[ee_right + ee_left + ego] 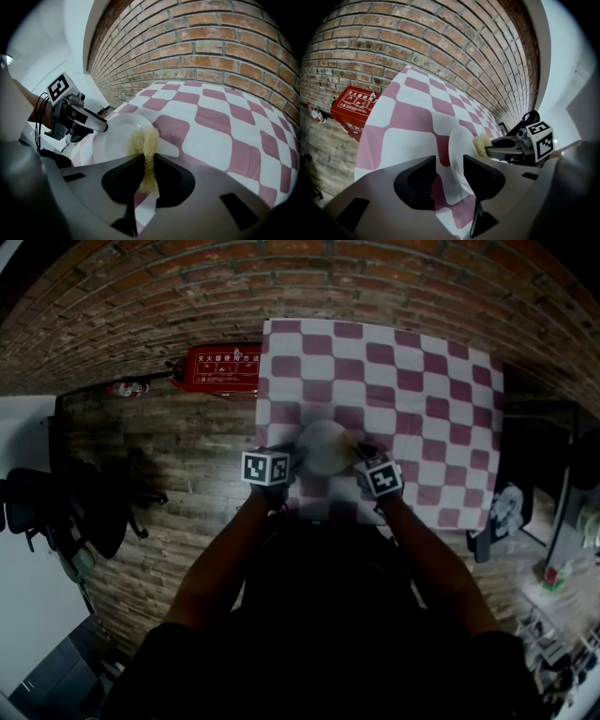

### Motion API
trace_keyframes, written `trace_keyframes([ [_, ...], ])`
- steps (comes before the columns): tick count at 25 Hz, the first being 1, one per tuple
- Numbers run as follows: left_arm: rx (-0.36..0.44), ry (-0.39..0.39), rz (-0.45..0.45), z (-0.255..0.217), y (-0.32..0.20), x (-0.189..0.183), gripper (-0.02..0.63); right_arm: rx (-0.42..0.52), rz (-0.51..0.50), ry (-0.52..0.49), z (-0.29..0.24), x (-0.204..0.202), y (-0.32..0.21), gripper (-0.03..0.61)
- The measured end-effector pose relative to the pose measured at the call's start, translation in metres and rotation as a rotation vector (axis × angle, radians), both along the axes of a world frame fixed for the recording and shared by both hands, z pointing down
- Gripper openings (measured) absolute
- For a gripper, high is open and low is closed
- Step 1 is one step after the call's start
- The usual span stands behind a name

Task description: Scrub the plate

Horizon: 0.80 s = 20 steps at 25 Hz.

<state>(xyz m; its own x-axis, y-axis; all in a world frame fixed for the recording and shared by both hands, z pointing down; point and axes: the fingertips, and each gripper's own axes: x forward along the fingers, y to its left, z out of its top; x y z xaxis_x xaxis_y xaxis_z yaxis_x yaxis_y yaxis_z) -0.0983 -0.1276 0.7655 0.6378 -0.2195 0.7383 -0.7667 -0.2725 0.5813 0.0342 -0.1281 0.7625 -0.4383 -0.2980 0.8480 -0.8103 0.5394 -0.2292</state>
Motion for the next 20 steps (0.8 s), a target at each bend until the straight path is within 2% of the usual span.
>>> trace_keyframes([
  [9,-0.033,0.053,-0.005,0.000,0.000,0.014,0.180,-0.005,-0.015,0.000,0.004,0.002,-0.001,0.055],
  [16,-0.022,0.060,-0.017,-0.002,0.002,0.020,0.067,-0.001,0.000,-0.011,0.006,0.001,0.001,0.055],
  [20,-0.032,0.136,-0.069,-0.011,-0.001,0.024,0.031,-0.003,0.011,-0.014,0.004,0.000,-0.001,0.055],
])
